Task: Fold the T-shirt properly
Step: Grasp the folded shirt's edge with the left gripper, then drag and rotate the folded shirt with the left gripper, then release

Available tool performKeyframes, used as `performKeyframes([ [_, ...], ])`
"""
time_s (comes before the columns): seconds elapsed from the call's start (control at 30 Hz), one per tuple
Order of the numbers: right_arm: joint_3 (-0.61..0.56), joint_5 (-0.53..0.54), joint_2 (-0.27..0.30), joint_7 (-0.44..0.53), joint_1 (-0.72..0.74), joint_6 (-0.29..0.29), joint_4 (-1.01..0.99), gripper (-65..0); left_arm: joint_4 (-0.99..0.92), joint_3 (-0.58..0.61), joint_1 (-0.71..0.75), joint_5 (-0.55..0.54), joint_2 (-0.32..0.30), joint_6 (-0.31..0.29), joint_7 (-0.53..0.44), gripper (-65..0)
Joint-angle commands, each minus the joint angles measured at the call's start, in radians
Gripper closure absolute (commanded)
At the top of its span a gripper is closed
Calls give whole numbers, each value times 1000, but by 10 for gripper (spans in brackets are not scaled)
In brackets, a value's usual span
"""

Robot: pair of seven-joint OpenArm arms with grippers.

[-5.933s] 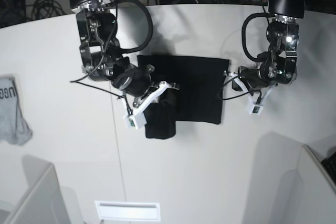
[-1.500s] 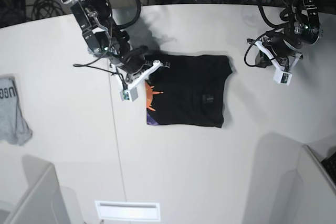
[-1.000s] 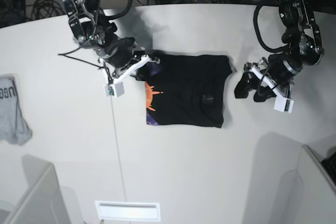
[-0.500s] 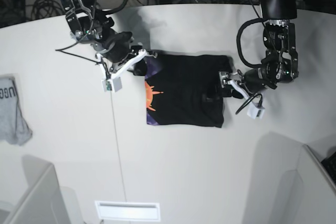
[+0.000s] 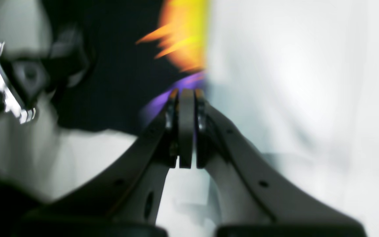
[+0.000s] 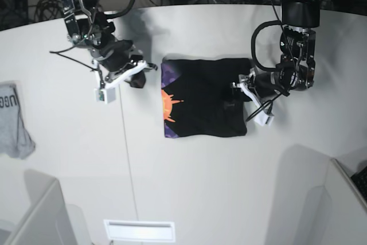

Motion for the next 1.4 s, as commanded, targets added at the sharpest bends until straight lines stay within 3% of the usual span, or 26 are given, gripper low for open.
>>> performKeyframes([
  [0.0, 18, 9, 4, 16, -2, 10, 20, 0, 7, 1, -5, 27, -7, 11, 36, -63],
  [0.03, 37, 9, 4, 16, -10, 10, 20, 0, 10, 3, -9, 29, -8, 11, 36, -3],
  [0.23, 147, 11, 4, 16, -61, 10, 20, 0, 16, 118, -69, 196, -36, 11, 83, 0],
  [0.47, 238, 11, -12, 18, -94, 11, 20, 0, 28, 491, -210, 360, -76, 4, 85, 0],
  [0.7, 340, 6, -53, 16, -125, 11, 18, 0, 39, 776, -359, 368, -78, 4, 80, 0],
  [0.9, 428, 1, -64, 18, -176, 11, 12, 0, 28, 1023, -465, 369, -78, 3, -96, 0],
  [1.1, 506, 1, -111, 18, -203, 11, -18, 0, 30, 1161, -539, 369, -78, 3, -193, 0],
  [1.37, 521, 0, -145, 76, -254, 11, -20, 0, 39, 1428, -672, 371, -68, 3, -377, 0],
])
